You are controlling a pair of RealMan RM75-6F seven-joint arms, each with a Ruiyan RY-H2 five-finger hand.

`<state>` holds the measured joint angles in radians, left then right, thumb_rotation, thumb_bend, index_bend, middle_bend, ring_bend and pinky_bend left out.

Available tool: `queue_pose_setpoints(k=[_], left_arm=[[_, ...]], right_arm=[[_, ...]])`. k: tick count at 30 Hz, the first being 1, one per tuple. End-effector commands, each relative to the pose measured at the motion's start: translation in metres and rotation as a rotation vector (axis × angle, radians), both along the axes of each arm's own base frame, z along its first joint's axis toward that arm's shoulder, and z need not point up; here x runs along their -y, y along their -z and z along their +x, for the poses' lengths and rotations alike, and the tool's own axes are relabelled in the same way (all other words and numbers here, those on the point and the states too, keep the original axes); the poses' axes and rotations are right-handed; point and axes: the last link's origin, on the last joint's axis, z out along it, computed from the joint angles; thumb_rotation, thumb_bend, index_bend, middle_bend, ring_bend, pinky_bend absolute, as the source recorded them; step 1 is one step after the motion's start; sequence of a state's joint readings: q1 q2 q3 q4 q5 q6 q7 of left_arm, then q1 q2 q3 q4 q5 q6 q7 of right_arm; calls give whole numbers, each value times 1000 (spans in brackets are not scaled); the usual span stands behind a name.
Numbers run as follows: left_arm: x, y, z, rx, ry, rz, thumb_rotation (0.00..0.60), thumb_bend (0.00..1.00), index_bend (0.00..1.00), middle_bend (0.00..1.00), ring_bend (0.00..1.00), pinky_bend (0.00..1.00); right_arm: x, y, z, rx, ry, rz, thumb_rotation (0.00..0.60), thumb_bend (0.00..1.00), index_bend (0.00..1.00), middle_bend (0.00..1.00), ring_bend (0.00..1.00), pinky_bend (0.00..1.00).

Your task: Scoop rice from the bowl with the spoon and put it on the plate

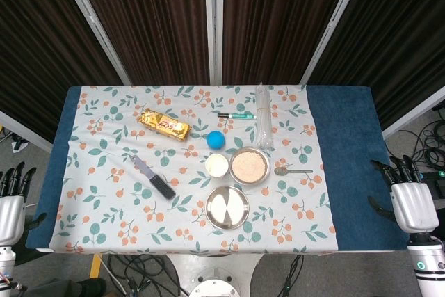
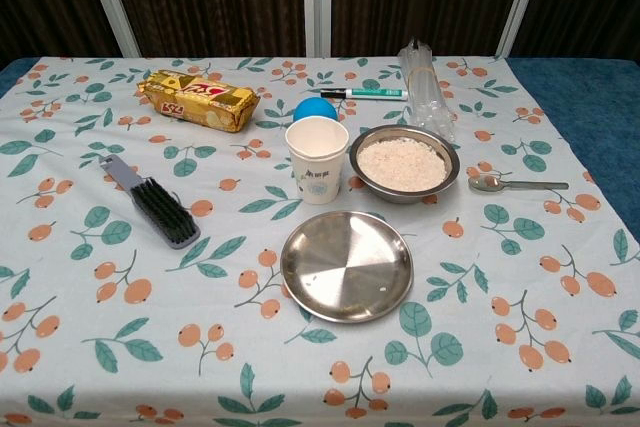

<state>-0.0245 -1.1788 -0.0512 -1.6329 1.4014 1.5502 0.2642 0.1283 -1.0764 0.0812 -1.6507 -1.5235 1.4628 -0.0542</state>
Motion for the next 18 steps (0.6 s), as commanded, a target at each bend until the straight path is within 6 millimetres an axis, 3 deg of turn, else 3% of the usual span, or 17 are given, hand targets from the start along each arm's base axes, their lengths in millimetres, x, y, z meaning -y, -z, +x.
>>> queue_pose_setpoints(k=[1, 11, 18], left_arm=[[0, 0, 0, 1, 1, 0, 600, 0, 162, 105, 42, 3], [0, 1, -1, 8, 11, -3, 600, 0, 162, 105, 42, 3], [0, 3, -2, 11, 16, -9, 600, 0, 162, 105, 42, 3]], right_arm=[[-1, 0, 0, 0, 0, 3, 600, 158, 189, 299, 114, 11], [6, 5, 5, -14, -20, 42, 600, 158, 193, 330, 139, 12], [39, 31, 15, -61, -57, 128, 600, 159, 242, 353, 139, 12]])
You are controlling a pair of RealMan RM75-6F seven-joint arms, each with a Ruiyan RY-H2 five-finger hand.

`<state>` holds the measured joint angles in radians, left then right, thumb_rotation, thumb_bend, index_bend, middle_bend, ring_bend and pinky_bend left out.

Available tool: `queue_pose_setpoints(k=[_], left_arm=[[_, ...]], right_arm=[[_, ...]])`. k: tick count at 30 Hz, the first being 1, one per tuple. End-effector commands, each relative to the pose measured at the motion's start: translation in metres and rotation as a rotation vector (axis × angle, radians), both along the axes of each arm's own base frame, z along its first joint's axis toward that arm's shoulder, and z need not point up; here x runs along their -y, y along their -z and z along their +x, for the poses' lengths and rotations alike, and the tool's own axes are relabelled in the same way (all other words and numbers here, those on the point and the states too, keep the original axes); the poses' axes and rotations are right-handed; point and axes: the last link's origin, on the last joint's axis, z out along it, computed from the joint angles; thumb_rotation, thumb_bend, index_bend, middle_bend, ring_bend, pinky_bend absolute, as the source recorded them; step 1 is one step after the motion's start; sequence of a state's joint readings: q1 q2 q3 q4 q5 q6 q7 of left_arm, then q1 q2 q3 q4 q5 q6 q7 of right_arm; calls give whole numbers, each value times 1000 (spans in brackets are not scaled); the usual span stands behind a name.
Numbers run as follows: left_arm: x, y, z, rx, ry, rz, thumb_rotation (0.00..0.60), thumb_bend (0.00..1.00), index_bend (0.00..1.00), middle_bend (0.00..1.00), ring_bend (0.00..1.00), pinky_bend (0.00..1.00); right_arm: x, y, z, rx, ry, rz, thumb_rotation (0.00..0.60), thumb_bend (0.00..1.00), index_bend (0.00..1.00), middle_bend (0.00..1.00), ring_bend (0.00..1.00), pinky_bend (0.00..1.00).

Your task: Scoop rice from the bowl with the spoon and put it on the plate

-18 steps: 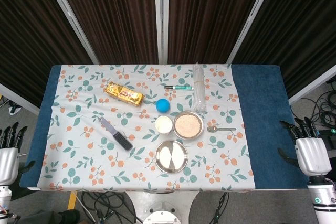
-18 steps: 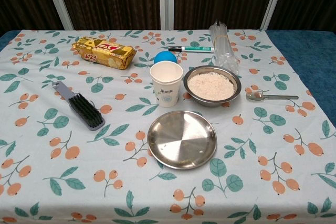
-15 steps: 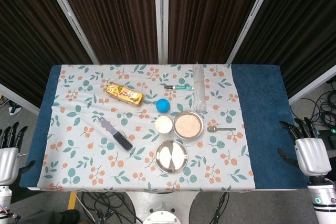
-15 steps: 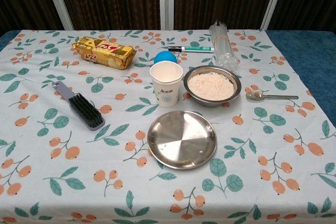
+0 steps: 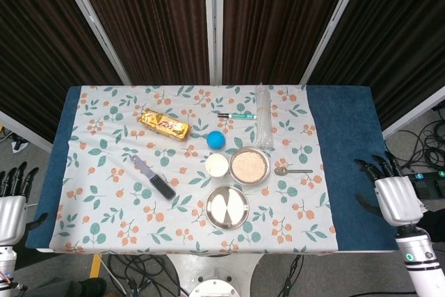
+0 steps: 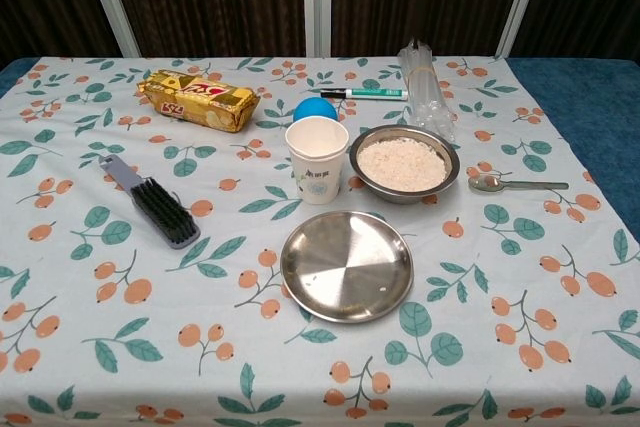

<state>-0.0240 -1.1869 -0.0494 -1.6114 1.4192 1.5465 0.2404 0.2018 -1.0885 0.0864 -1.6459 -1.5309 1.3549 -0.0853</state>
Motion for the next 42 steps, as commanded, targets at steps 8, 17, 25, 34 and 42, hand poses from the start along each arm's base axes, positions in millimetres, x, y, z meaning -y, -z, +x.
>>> queue_pose_setpoints(k=[8, 17, 25, 34, 42], left_arm=[[2, 1, -3, 11, -6, -4, 600, 0, 162, 105, 42, 3], [3, 1, -6, 25, -22, -8, 600, 0, 162, 105, 42, 3], [1, 2, -7, 23, -20, -10, 600, 0, 162, 105, 42, 3], [0, 4, -7, 24, -19, -16, 600, 0, 162, 105, 42, 3], [2, 5, -9, 28, -30, -18, 600, 0, 162, 105, 42, 3]], right_arm=[[69, 77, 8, -79, -9, 172, 600, 158, 443, 404, 139, 12], [104, 131, 7, -149, 6, 233, 600, 192, 448, 425, 140, 13], [116, 153, 4, -160, 24, 236, 600, 223, 454, 452, 139, 0], [124, 167, 3, -162, 39, 260, 600, 233, 483, 475, 140, 0], [125, 176, 3, -163, 45, 286, 600, 240, 500, 499, 163, 0]])
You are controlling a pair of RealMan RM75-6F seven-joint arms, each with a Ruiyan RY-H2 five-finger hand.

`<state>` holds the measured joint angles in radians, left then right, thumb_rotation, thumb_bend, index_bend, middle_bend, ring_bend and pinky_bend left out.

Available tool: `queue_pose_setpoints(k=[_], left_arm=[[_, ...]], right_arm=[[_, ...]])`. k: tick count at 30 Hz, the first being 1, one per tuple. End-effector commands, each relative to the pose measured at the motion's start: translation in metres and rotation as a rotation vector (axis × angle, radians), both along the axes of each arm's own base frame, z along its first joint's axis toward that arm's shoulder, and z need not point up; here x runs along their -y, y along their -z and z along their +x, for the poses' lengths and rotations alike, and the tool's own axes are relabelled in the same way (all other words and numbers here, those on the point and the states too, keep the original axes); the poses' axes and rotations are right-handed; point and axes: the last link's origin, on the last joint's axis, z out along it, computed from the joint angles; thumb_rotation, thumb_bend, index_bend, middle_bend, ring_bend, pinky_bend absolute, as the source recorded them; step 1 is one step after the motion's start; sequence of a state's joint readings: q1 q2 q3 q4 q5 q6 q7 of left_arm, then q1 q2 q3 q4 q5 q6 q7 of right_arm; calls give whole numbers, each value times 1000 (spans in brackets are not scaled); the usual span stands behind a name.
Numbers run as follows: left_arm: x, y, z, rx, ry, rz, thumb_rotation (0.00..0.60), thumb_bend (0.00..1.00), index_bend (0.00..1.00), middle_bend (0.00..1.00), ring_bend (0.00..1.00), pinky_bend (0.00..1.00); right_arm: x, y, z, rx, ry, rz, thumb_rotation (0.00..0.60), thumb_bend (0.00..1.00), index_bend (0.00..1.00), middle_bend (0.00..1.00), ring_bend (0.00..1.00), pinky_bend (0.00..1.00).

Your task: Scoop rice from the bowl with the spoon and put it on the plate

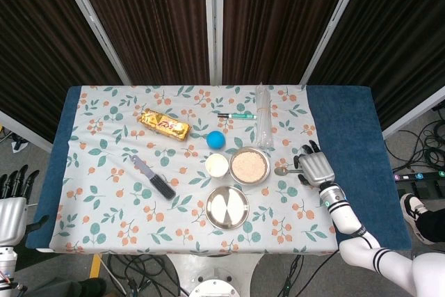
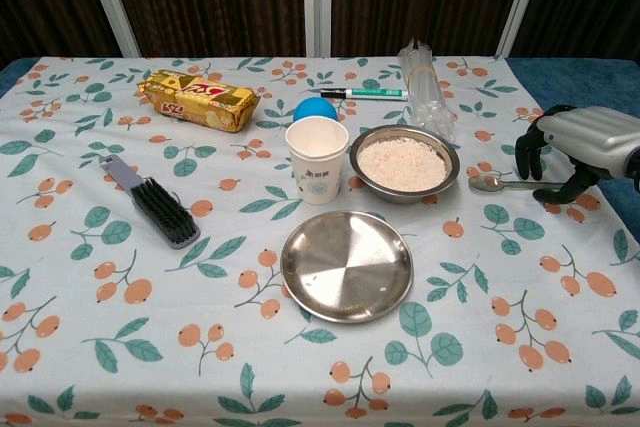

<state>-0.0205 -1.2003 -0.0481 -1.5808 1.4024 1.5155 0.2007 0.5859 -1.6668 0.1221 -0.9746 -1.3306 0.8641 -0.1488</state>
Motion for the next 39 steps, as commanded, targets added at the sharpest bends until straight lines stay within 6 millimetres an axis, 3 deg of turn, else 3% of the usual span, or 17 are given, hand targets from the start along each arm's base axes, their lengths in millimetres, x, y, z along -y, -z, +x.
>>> queue_pose_setpoints(k=[1, 22, 33, 39], left_arm=[[0, 0, 0, 0, -2, 2, 600, 0, 162, 105, 42, 3], [1, 0, -1, -1, -7, 4, 600, 0, 162, 105, 42, 2], [1, 1, -2, 1, -13, 3, 600, 0, 162, 105, 42, 2], [2, 1, -2, 1, -11, 4, 600, 0, 162, 105, 42, 3]], right_arm=[[1, 1, 0, 3, 3, 4, 600, 240, 501, 501, 164, 0], [1, -1, -2, 8, 23, 16, 600, 267, 504, 517, 175, 0], [2, 1, 0, 7, 26, 25, 600, 327, 546, 553, 213, 0], [2, -10, 4, 16, -6, 7, 600, 327, 566, 568, 226, 0]])
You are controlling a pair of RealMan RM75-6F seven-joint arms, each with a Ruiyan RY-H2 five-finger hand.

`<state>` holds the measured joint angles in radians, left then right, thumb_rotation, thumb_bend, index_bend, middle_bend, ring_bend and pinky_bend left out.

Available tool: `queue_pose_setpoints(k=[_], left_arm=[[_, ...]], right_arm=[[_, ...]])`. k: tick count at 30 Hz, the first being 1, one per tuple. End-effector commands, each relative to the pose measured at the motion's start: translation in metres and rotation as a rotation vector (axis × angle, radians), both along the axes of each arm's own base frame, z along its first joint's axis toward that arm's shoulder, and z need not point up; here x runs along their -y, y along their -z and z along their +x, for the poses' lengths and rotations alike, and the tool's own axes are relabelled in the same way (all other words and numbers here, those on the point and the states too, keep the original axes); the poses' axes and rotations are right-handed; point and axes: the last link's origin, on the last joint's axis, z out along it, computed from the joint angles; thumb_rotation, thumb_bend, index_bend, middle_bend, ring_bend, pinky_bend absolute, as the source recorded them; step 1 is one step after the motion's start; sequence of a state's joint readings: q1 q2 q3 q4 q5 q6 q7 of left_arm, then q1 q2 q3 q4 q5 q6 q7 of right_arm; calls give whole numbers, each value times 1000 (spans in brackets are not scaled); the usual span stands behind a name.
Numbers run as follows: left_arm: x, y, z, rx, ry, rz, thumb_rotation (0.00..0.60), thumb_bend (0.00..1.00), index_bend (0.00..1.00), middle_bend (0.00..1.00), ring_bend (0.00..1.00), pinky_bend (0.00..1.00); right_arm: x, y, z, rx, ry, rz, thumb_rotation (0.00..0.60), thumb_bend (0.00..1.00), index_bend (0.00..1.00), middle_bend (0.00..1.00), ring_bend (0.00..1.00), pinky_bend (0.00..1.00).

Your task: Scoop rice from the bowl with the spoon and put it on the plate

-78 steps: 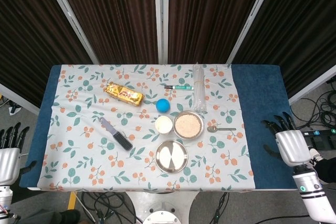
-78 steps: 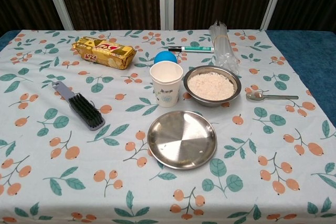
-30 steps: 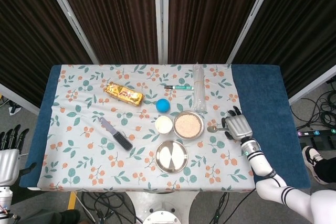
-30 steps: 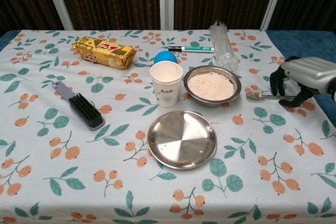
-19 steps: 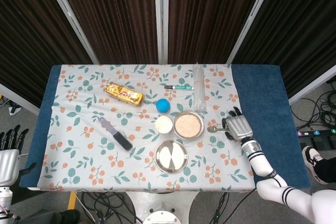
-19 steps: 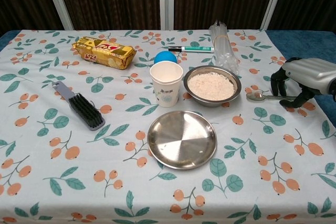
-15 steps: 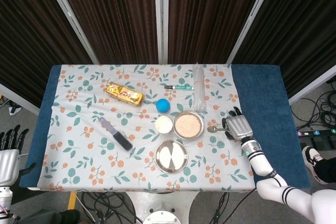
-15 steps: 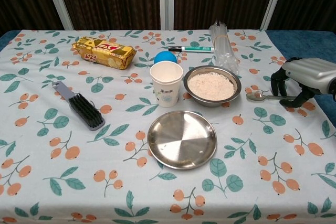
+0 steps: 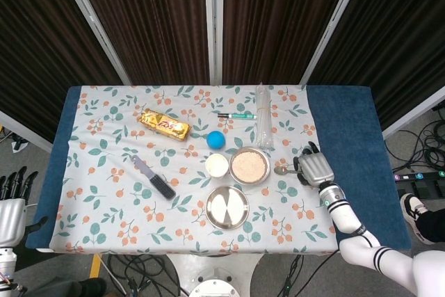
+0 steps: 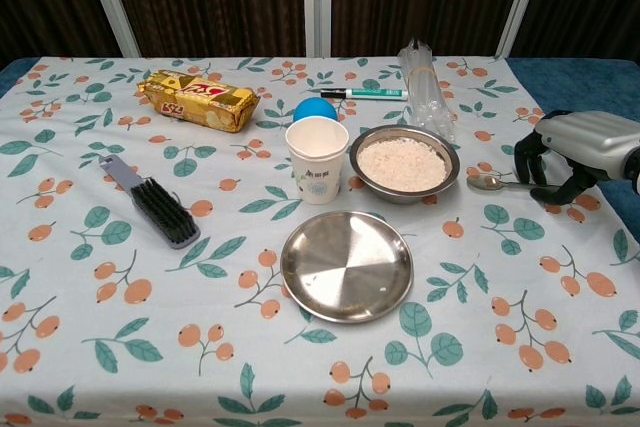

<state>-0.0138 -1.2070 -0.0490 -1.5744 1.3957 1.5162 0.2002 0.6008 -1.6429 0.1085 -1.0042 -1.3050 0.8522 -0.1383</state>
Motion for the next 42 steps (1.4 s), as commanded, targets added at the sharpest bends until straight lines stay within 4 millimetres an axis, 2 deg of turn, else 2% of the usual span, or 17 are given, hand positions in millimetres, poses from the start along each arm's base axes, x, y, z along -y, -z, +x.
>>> queue_pose_setpoints(k=[1, 7, 10, 13, 19, 27, 35, 42], left_arm=[[0, 0, 0, -1, 2, 0, 600, 0, 162, 105, 42, 3], [-2, -3, 1, -3, 10, 7, 600, 0, 162, 105, 42, 3], [-4, -4, 2, -5, 16, 8, 600, 0, 162, 105, 42, 3], [-5, -4, 2, -5, 20, 9, 600, 0, 162, 105, 42, 3], [-5, -3, 2, -6, 27, 10, 600, 0, 162, 105, 42, 3], [-3, -4, 0, 1, 31, 20, 600, 0, 162, 105, 42, 3], [-2, -5, -1, 1, 39, 23, 600, 0, 162, 105, 42, 2], [-2, -3, -2, 6, 37, 21, 600, 0, 162, 105, 42, 2]], right_arm=[[0, -10, 4, 1, -29, -13, 600, 327, 568, 570, 228, 0], [3, -45, 19, -29, -109, -20, 600, 327, 575, 575, 229, 0], [8, -58, 38, -50, -155, 20, 600, 327, 577, 575, 229, 0], [17, -62, 60, -114, -227, 63, 600, 327, 583, 578, 229, 0], [30, -44, 102, -216, -336, 156, 600, 327, 586, 579, 230, 0], [42, -11, 136, -334, -426, 205, 600, 327, 587, 579, 229, 0], [53, -3, 146, -461, -475, 194, 600, 327, 588, 579, 230, 0], [53, 7, 151, -546, -520, 202, 600, 327, 589, 579, 229, 0]])
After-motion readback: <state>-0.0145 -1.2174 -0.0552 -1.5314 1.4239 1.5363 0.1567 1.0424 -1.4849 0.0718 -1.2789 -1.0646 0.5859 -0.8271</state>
